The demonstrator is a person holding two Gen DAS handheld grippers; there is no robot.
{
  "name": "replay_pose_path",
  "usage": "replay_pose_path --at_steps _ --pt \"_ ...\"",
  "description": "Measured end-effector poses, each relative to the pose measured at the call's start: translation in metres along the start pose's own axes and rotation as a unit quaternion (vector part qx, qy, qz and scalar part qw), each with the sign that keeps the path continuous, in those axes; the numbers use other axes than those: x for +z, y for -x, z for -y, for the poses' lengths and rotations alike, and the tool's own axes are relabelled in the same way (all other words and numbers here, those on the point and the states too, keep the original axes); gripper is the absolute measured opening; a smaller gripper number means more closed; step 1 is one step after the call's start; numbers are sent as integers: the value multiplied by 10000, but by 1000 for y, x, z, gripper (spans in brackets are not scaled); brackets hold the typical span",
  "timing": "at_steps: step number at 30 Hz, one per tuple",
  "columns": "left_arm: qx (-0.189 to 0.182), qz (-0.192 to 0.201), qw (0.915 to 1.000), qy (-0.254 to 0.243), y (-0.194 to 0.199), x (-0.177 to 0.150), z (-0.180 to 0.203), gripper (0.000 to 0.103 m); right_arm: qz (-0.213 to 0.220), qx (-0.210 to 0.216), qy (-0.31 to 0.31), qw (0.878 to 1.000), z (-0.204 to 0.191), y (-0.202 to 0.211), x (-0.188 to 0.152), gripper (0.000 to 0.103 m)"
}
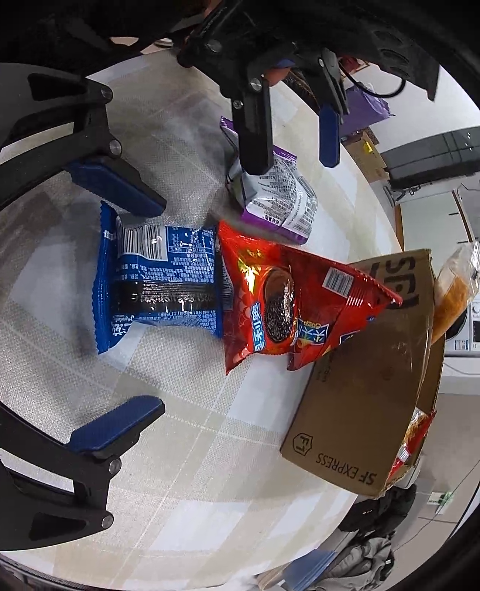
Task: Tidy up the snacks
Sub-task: 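Lower the right gripper onto the blue cookie packet and close, then lift the blue cookie packet with the right gripper while the left gripper grasps the white-purple bag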
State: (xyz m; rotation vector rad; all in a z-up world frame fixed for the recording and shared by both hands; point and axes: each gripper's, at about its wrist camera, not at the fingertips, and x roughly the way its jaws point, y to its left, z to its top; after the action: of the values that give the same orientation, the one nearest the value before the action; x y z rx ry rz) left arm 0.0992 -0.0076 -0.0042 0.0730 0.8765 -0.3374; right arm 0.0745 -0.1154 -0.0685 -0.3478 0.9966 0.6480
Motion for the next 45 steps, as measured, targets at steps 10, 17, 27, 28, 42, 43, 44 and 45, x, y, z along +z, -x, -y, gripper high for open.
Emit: replay_pose_path --at_steps 10,17,27,28,42,43,44,45 --pt "-67 -75 9999 4 -5 -2 0 102 120 188 283 9994 -13 5 -3 68" --pt "-113 -127 9999 -22 -8 -3 1 102 355 321 683 9965 -22 12 -7 59" --pt "-149 -244 9996 -38 -17 -7 0 102 543 490 965 9926 -25 29 -11 55" --pt "-153 -252 9996 -34 -18 -7 0 102 549 527 967 9924 -25 29 -11 55" --pt "-55 -448 9989 124 -41 -9 -9 102 1534 719 444 9845 3 71 -9 55" --pt "-54 -441 9989 142 -41 -8 -10 100 1580 772 385 9837 5 73 -8 55" --pt "-43 -425 9990 158 -41 -8 -11 98 1615 788 329 9832 6 73 -7 55" --pt "-55 -411 9990 159 -41 -8 -12 92 1646 779 287 9829 7 72 -4 55"
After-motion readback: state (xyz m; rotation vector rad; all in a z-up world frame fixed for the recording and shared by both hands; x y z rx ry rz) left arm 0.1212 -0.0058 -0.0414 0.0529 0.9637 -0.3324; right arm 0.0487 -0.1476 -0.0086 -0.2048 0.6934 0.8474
